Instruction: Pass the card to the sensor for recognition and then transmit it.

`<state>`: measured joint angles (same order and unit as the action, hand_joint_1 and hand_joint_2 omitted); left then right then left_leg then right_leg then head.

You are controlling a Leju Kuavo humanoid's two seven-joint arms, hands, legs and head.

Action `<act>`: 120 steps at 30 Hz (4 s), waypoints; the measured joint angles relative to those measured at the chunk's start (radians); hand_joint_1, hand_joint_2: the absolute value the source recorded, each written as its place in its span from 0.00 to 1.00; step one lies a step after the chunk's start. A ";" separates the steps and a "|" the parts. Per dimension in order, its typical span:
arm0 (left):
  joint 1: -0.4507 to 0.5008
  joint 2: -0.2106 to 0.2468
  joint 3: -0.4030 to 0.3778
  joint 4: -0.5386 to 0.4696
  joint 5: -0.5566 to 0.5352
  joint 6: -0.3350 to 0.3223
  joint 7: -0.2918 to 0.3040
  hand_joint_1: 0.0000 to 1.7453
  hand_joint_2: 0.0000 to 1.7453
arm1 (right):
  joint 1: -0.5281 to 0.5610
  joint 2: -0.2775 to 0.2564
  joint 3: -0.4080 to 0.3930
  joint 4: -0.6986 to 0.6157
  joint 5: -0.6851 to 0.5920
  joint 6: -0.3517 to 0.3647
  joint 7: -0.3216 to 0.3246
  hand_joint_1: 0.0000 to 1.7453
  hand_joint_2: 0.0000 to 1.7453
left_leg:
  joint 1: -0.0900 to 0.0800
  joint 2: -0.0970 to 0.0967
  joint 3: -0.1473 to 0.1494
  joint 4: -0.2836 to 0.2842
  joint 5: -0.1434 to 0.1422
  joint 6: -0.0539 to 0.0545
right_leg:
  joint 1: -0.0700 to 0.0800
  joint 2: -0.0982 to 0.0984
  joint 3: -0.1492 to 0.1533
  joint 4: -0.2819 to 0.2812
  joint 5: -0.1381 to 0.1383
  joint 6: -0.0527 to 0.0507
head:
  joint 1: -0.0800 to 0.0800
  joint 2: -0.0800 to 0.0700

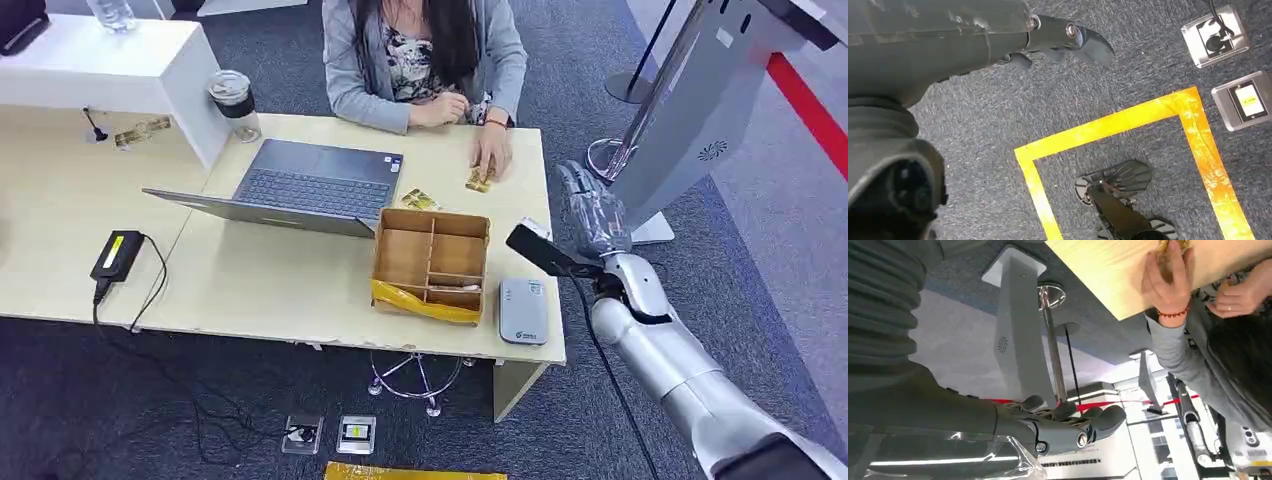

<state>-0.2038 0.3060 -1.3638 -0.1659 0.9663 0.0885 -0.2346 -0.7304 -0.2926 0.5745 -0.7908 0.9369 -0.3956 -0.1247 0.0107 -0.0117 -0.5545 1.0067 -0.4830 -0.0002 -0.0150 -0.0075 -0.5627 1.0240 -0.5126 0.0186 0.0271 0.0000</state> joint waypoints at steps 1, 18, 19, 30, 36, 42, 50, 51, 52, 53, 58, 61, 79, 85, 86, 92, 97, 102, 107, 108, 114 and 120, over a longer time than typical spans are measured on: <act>0.000 0.000 0.000 0.000 0.000 0.000 0.001 0.00 0.00 | 0.000 0.001 0.002 -0.002 0.002 -0.001 -0.001 0.00 1.00 | 0.000 0.000 0.000 0.000 0.000 0.000 | 0.000 0.000 0.000 0.000 0.000 0.000 | 0.000 0.000; 0.000 0.000 0.000 0.000 -0.003 0.000 0.002 0.00 0.00 | -0.001 0.006 0.010 -0.005 0.003 0.001 0.002 0.00 1.00 | 0.000 0.000 0.000 0.000 0.000 0.000 | 0.000 0.000 0.000 0.000 0.000 0.000 | 0.000 0.000; 0.000 0.000 0.000 0.000 -0.003 0.000 0.002 0.00 0.00 | -0.001 0.006 0.010 -0.005 0.003 0.001 0.002 0.00 1.00 | 0.000 0.000 0.000 0.000 0.000 0.000 | 0.000 0.000 0.000 0.000 0.000 0.000 | 0.000 0.000; 0.000 0.000 0.000 0.000 -0.003 -0.001 0.002 0.00 0.00 | -0.001 0.007 0.011 -0.005 0.006 0.001 0.005 0.00 1.00 | 0.000 0.000 0.000 0.000 0.000 0.000 | 0.000 0.000 0.000 0.000 0.000 0.000 | 0.000 0.000; 0.000 0.000 0.000 0.000 -0.003 -0.001 0.005 0.00 0.00 | -0.001 0.008 0.011 -0.005 0.005 0.001 0.005 0.00 1.00 | 0.000 0.000 0.000 0.000 0.000 0.000 | 0.000 0.000 0.000 0.000 0.000 0.000 | 0.000 0.000; 0.000 0.000 0.000 0.000 -0.003 -0.001 0.005 0.00 0.00 | -0.001 0.010 0.011 -0.021 -0.010 0.007 0.011 1.00 1.00 | 0.000 0.000 0.000 0.000 0.000 0.000 | 0.000 0.000 0.000 0.000 0.000 0.000 | 0.000 0.000; 0.001 0.000 0.000 0.000 -0.003 -0.001 0.005 0.00 0.00 | 0.000 0.010 0.009 -0.050 -0.037 0.013 0.030 1.00 1.00 | 0.000 0.000 0.000 0.000 0.000 0.000 | 0.000 0.000 -0.001 0.000 0.000 0.000 | 0.000 0.000; 0.001 0.000 0.000 0.000 -0.003 -0.001 0.005 0.00 0.00 | 0.000 0.010 0.009 -0.056 -0.039 0.013 0.030 1.00 1.00 | 0.000 0.000 0.000 0.000 0.000 0.000 | 0.000 0.001 -0.001 0.000 0.000 0.000 | 0.000 0.000; 0.001 0.000 0.000 0.000 -0.003 -0.001 0.005 0.00 0.00 | 0.000 0.010 0.008 -0.061 -0.039 0.013 0.030 1.00 1.00 | 0.000 0.000 0.000 0.000 0.000 0.000 | 0.000 0.001 -0.001 0.000 0.000 0.000 | 0.000 0.000; 0.001 0.000 0.000 0.000 -0.003 -0.001 0.005 0.00 0.00 | 0.001 0.010 0.008 -0.065 -0.040 0.013 0.031 1.00 1.00 | 0.000 0.000 0.000 0.000 0.000 0.000 | 0.000 0.001 -0.001 0.000 0.000 0.000 | 0.000 0.000; 0.001 0.000 0.000 0.000 -0.003 -0.001 0.005 0.00 0.00 | 0.009 0.010 0.003 -0.090 -0.034 0.013 0.033 1.00 1.00 | 0.000 0.001 0.000 0.000 0.000 0.000 | 0.000 0.002 -0.001 0.000 0.000 0.000 | 0.000 0.000; 0.001 0.000 0.000 0.000 -0.003 -0.001 0.005 0.00 0.00 | 0.015 0.010 0.002 -0.105 -0.031 0.012 0.035 1.00 1.00 | 0.000 0.002 0.000 0.000 0.000 0.000 | 0.000 0.002 -0.001 0.000 0.000 0.000 | 0.000 0.000; 0.004 0.000 0.000 0.000 0.006 -0.001 0.005 0.00 0.00 | 0.185 -0.058 -0.010 -0.285 -0.042 0.116 0.090 1.00 1.00 | 0.000 0.003 0.001 0.000 -0.001 -0.001 | 0.000 0.003 -0.001 0.000 0.000 0.000 | 0.000 0.000; 0.004 0.000 0.000 0.000 0.007 -0.001 0.005 0.00 0.00 | 0.231 -0.068 -0.001 -0.285 -0.078 0.143 0.088 1.00 1.00 | 0.000 0.003 0.001 0.000 -0.001 -0.001 | 0.000 0.003 -0.001 0.000 0.000 0.000 | 0.000 0.000; 0.004 0.000 0.000 0.000 0.007 -0.001 0.005 0.00 0.00 | 0.234 -0.070 0.002 -0.285 -0.082 0.148 0.089 1.00 1.00 | 0.000 0.003 0.001 0.000 -0.001 -0.001 | 0.000 0.003 -0.001 0.000 0.000 0.000 | 0.000 0.000; 0.004 0.000 0.000 0.000 0.010 0.000 0.006 0.00 0.00 | 0.237 -0.071 0.011 -0.278 -0.098 0.157 0.088 1.00 1.00 | 0.000 0.003 0.001 0.000 -0.001 -0.001 | 0.000 0.003 -0.001 0.000 0.000 0.000 | 0.000 0.000; 0.004 0.000 0.000 0.000 0.011 0.000 0.007 0.00 0.00 | 0.236 -0.071 0.022 -0.258 -0.110 0.177 0.076 1.00 1.00 | 0.000 0.003 0.001 0.000 -0.001 -0.001 | 0.000 0.003 -0.001 0.000 0.000 0.000 | 0.000 0.000; 0.004 0.000 0.000 0.000 0.016 -0.001 0.008 0.00 0.00 | 0.221 -0.067 0.027 -0.195 -0.242 0.251 0.055 1.00 1.00 | 0.000 0.003 0.000 0.000 -0.001 -0.001 | 0.000 0.003 -0.001 0.000 0.000 0.000 | 0.000 0.000; 0.004 0.000 0.000 0.000 0.016 -0.002 0.009 0.00 0.00 | 0.184 -0.052 0.029 -0.108 -0.296 0.270 0.027 1.00 1.00 | 0.000 0.003 0.000 0.000 -0.001 -0.001 | 0.000 0.003 -0.001 0.000 0.000 0.000 | 0.000 0.000; 0.004 0.000 0.000 0.000 0.016 -0.003 0.009 0.00 0.00 | 0.181 -0.051 0.030 -0.099 -0.298 0.268 0.023 1.00 1.00 | 0.000 0.003 0.000 0.000 -0.001 -0.001 | 0.000 0.003 -0.001 0.000 0.000 0.000 | 0.000 0.000; 0.004 0.000 0.000 0.000 0.016 -0.003 0.010 0.00 0.00 | 0.158 -0.027 0.039 -0.035 -0.308 0.252 0.012 1.00 1.00 | 0.000 0.003 0.000 0.000 -0.001 -0.001 | 0.000 0.003 -0.001 0.000 0.000 0.000 | 0.000 0.000; 0.004 0.000 0.000 0.000 0.016 -0.003 0.010 0.00 0.00 | 0.141 -0.013 0.042 0.000 -0.312 0.250 0.008 1.00 1.00 | 0.000 0.003 0.001 0.000 -0.001 -0.001 | 0.000 0.003 -0.001 0.000 0.000 0.000 | 0.000 0.000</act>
<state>-0.1998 0.3056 -1.3638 -0.1659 0.9827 0.0851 -0.2247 -0.5897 -0.3059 0.6168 -0.7904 0.6252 -0.1457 -0.1167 0.0108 -0.0088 -0.5537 1.0066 -0.4838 -0.0012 -0.0150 -0.0041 -0.5634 1.0238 -0.5127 0.0182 0.0271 0.0000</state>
